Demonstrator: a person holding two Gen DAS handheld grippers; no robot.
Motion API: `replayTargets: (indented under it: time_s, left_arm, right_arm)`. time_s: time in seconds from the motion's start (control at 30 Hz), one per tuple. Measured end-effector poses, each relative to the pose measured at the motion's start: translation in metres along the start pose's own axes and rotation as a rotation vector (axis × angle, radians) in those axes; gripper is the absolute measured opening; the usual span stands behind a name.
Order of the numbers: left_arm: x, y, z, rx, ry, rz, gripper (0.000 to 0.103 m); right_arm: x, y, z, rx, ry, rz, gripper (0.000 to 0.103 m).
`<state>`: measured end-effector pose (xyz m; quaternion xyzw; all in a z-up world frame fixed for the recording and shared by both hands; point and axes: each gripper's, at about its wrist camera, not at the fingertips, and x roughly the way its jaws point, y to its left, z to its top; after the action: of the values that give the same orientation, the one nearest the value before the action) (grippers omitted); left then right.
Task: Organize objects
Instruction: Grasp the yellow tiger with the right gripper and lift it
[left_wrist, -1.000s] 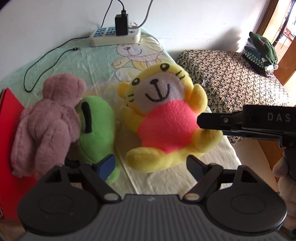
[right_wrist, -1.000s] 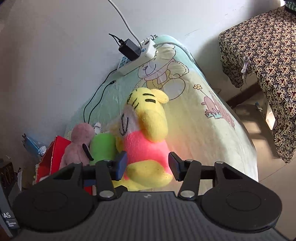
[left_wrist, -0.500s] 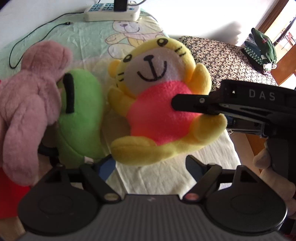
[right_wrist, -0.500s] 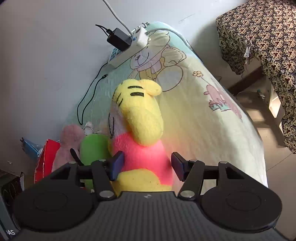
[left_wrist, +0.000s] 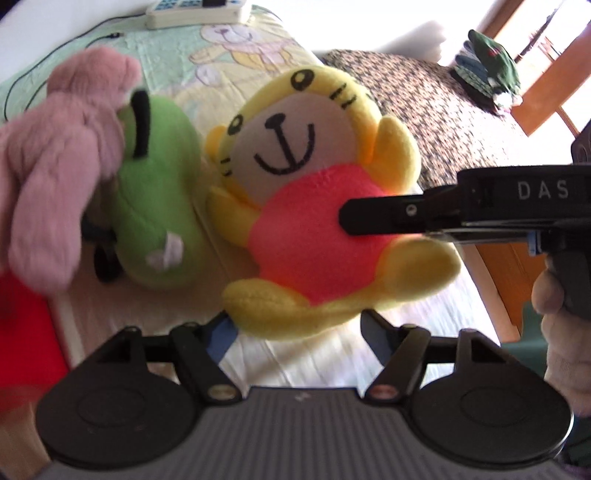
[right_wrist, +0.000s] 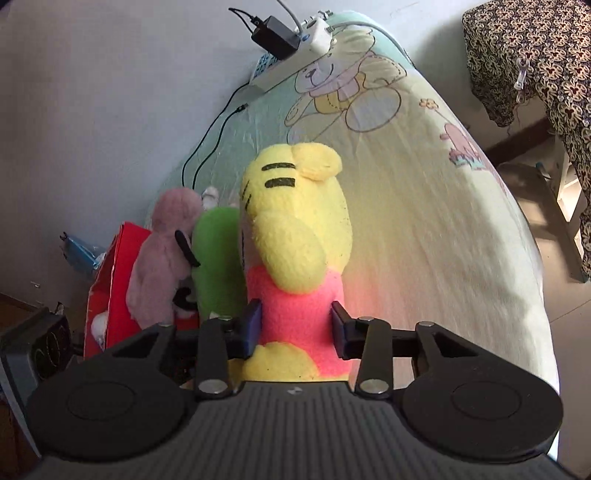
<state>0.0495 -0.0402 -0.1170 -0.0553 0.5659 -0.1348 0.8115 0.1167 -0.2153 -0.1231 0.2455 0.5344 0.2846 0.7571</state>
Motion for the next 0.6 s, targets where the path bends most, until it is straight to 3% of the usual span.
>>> replayTargets:
  time_s: [0.17, 0.37, 0.5, 0.6]
  left_arm:
    - [-0.014, -0.003, -0.041, 0.047, 0.051, -0.084, 0.073]
    - [-0.032, 0.002, -0.067, 0.070, 0.054, -0.148, 0.077]
    - [-0.031, 0.004, -0.056, 0.037, 0.006, -0.147, 0.085]
    - [-0.023, 0.003, -0.041, 0.009, -0.015, -0.195, 0.090]
  right_arm:
    - [-0.014, 0.003, -0.039, -0.006, 0.081, 0.002, 0.041]
    - [-0.021, 0.009, -0.073, -0.012, 0.157, 0.013, 0.042]
    - [-0.023, 0.009, -0.075, 0.007, 0.097, -0.023, 0.053]
    - [-0.019, 0.005, -0.068, 0.033, 0.064, -0.038, 0.059]
